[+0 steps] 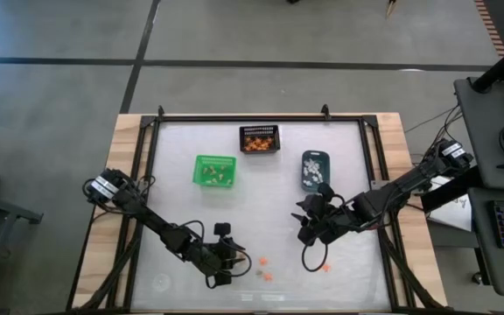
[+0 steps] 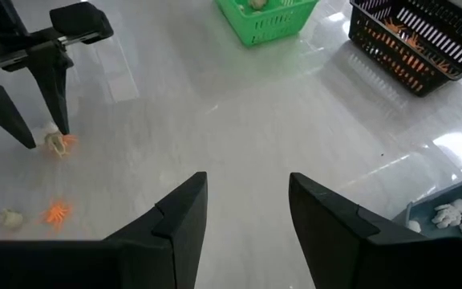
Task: Sort Halloween decoration
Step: Put the gray skull toy into the green bin
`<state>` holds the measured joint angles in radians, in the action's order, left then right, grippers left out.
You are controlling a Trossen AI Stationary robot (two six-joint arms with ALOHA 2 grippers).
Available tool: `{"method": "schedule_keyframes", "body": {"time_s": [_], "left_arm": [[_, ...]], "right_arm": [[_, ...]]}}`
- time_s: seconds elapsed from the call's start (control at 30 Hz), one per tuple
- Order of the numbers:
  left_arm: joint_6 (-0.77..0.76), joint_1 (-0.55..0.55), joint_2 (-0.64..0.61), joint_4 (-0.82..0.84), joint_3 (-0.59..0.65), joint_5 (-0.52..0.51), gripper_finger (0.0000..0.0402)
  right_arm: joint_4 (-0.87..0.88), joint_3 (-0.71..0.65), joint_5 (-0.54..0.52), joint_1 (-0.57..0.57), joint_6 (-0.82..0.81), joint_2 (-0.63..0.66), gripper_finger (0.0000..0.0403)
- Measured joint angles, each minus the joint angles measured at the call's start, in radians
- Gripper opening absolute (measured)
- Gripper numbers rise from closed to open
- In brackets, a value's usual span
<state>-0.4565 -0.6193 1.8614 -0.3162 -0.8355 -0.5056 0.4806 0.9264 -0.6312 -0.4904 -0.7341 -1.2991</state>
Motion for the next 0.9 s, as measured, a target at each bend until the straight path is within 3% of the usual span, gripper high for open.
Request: {"method": "schedule_keyframes", "body": {"time_s": [0.33,0.63,0.9], "left_arm": [[-0.001,-0.002,0.069,-0.115,0.000,0.026,0.0127],[-0.001,-0.002,0.054,-0.055,0.000,0.024,0.0125],[-0.006,-0.001,0.053,-0.048,0.000,0.008,0.0076]], "right_arm": [[-0.063,0.000,0.002,0.000,0.055,0.000,0.0166],[-0.073,0.000,0.002,0.000,0.068,0.000,0.0166],[-0.075,0.000,0.002,0.000,0.076,0.000,0.0166]]}}
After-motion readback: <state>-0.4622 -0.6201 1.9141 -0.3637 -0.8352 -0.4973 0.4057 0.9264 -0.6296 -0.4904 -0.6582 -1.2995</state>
